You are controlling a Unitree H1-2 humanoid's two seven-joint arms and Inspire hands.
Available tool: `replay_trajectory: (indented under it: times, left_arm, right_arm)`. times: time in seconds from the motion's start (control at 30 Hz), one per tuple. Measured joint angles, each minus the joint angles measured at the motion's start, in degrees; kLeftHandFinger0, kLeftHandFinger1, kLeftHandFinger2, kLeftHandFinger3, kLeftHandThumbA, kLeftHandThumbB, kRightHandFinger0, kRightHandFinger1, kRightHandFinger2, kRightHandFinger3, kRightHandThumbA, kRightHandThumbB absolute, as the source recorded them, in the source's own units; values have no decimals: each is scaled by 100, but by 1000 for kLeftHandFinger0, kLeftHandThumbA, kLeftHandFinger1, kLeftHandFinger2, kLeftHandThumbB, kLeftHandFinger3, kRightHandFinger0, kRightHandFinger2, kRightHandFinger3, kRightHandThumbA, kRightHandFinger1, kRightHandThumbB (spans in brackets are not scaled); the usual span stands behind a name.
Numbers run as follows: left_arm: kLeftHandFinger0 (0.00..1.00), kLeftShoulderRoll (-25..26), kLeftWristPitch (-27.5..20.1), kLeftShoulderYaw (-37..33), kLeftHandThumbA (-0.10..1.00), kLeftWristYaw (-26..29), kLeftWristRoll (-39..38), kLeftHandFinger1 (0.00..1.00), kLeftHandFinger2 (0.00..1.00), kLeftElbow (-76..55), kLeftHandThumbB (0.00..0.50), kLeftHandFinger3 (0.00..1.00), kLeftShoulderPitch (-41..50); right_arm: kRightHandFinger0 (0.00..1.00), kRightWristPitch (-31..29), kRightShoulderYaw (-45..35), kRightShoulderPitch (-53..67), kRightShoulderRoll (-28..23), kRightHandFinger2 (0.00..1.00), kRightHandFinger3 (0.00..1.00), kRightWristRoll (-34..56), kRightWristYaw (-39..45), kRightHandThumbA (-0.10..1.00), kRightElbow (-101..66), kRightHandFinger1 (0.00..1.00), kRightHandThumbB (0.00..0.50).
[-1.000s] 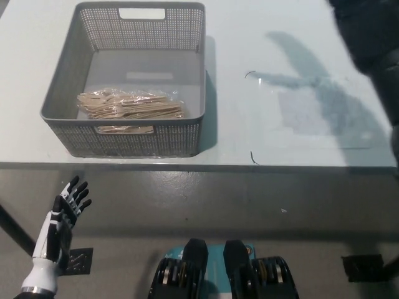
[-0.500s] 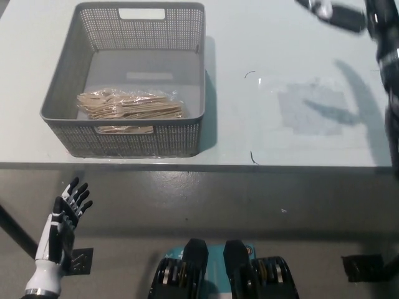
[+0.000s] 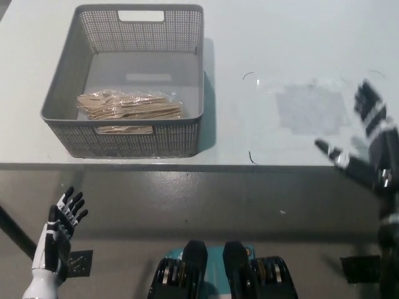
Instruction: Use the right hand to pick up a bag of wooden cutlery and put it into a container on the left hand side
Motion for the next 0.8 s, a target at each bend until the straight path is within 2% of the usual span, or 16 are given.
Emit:
replay_trajectory:
  times: [0.13,0.2,0.3,0.33,0.37,0.43,0.53,0.63,0.8]
  left_arm:
    - [1000,0,-59,46,1000,-2,-18,1000,1000,44,348,1000,1]
    - [1000,2,-100,58,1000,-1,-28,1000,1000,93,352,1000,-3]
    - [1000,3,-160,65,1000,1,-51,1000,1000,184,359,1000,-17]
    - [1000,6,-180,65,1000,0,-59,1000,1000,197,359,1000,-18]
    - [1000,7,-192,64,1000,0,-66,1000,1000,204,361,1000,-18]
    - [1000,11,-205,65,1000,0,-82,1000,1000,220,363,1000,-19]
    - [1000,16,-205,55,1000,-10,-103,1000,1000,249,347,1000,-19]
    - [1000,37,-205,16,1000,-54,-165,1000,1000,324,378,1000,-29]
    - [1000,50,-203,-142,1000,-116,-207,1000,1000,339,362,1000,-20]
  right_arm:
    - [1000,1,17,612,452,1000,1000,426,47,1000,-50,1000,220]
    - [1000,2,40,839,612,1000,1000,591,74,1000,-115,1000,181]
    - [1000,16,105,1204,816,1000,1000,903,157,1000,-117,1000,149]
    - [1000,16,120,1270,826,1000,1000,981,193,1000,-99,1000,156]
    - [1000,14,128,1313,824,1000,1000,1036,220,1000,-87,1000,160]
    - [1000,9,143,1376,796,1000,1000,1114,270,1000,-25,1000,200]
    - [1000,-3,252,1425,652,1000,1000,1103,325,1000,110,1000,176]
    - [1000,-56,394,1412,457,1000,1000,1027,373,1000,290,1000,168]
    - [1000,-70,503,1294,190,1000,1000,960,407,1000,627,1000,126]
